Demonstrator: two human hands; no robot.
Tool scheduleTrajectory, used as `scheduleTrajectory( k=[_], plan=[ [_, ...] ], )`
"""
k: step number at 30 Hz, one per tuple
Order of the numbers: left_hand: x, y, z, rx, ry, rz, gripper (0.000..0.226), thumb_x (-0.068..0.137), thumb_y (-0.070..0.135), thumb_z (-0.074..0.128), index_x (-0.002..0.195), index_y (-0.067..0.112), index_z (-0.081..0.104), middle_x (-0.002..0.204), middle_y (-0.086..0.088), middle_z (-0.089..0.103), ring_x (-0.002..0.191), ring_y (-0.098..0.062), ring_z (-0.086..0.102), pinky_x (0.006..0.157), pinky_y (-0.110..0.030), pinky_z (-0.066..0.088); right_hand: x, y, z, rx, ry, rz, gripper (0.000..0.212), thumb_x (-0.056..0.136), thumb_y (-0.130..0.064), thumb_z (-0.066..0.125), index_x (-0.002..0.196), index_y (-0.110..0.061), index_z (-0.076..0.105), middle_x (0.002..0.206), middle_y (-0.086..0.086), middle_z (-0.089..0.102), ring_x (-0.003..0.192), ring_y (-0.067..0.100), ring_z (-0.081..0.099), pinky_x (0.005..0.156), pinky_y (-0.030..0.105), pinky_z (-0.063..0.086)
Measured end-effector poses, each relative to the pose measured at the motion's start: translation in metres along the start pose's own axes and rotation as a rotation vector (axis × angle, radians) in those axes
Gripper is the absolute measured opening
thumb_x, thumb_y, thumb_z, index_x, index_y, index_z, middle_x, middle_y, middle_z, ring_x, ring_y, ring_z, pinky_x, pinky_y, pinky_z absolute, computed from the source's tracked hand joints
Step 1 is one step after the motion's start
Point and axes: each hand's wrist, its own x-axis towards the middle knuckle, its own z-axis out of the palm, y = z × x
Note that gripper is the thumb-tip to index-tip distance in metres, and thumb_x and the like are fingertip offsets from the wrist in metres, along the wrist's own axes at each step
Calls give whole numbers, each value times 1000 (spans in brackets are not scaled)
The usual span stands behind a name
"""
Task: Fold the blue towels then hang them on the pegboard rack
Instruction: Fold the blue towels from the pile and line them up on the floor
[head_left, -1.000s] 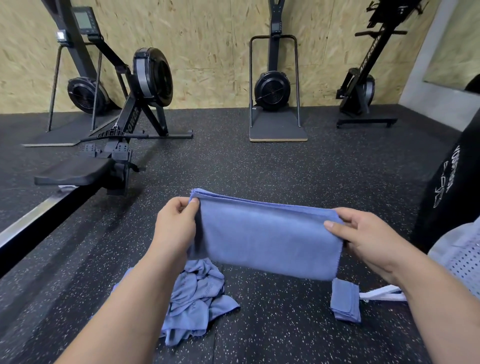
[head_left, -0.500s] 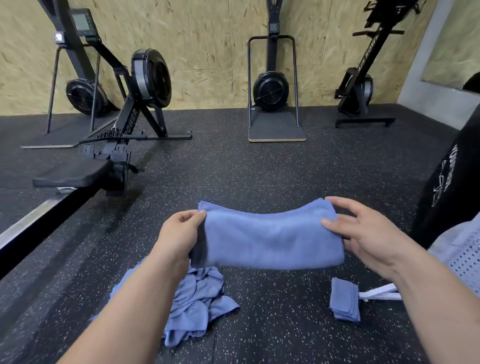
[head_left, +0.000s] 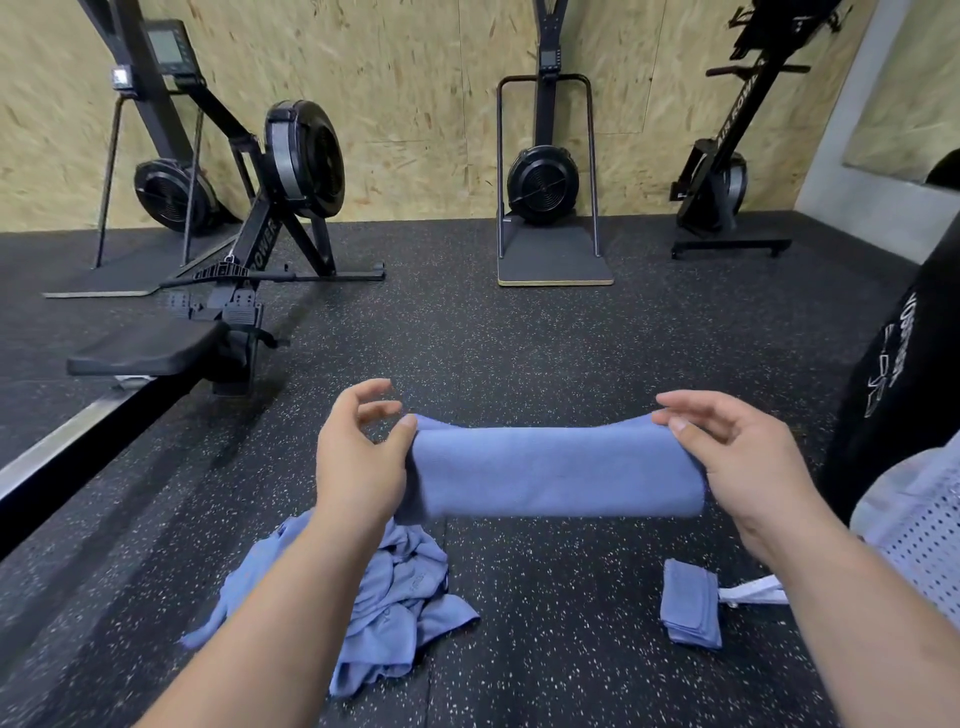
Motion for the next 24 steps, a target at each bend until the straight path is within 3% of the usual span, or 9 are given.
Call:
scheduleTrajectory(
  k=[4,6,9,11,13,16,18,21,24],
  plan=[
    [1,1,-2,-139,-108,-92,33,97,18,75,124,35,66,99,12,81,83,-11,67,76,-40,50,4,2,-5,69,-55,56,21,96,-6,74,110,-20,79,106,-1,82,110,15,74,102,37,54],
    [1,4,-3,-194,-201,-184,28,98,16,74,122,31,70,101,8,81,75,-8,63,71,-35,47,6,4,-11,83,-130,62,33,89,-2,80,115,-22,78,114,-2,80,115,14,73,108,40,52],
    [1,4,-5,-229,-369,-227,25,93,14,80,116,24,76,108,4,81,92,-11,70,79,-36,49,5,6,-18,-7,-237,38,57,80,10,83,122,-28,76,125,-7,76,117,13,72,106,42,53],
    [-1,2,-8,-137,-467,-152,34,86,10,87,116,25,78,112,8,80,105,-14,74,88,-37,57,3,7,-20,-102,-242,20,64,78,16,81,122,-30,75,124,-10,76,113,14,73,105,44,56],
    [-3,3,-8,-8,-516,-59,40,82,6,89,115,27,79,110,11,80,103,-19,75,92,-39,62,4,10,-22,-196,-233,2,64,80,15,79,120,-35,76,120,-12,77,109,16,75,104,45,57],
    [-1,2,-7,192,-503,53,38,81,9,89,108,32,79,74,25,71,67,-6,65,68,-17,53,8,15,-28,-341,-229,-50,60,83,9,81,118,-40,75,117,-19,77,110,12,73,105,44,56],
    [-1,5,-7,330,-462,128,34,82,15,88,106,37,77,63,32,63,60,7,57,62,-11,42,9,15,-32,-380,-236,-68,57,86,5,80,120,-40,73,116,-20,76,111,6,72,106,43,56],
    [-1,5,-8,460,-452,194,27,86,22,83,100,44,76,87,26,73,82,5,66,77,-24,52,9,16,-33,-462,-227,-85,51,89,-3,80,121,-41,72,110,-22,77,102,6,74,100,42,58],
    [1,2,-7,471,-464,188,17,92,26,77,91,41,72,82,20,73,78,-3,67,72,-30,52,9,15,-34,-548,-189,-116,39,93,-14,79,117,-44,72,100,-25,76,91,12,72,90,41,59]
  ],
)
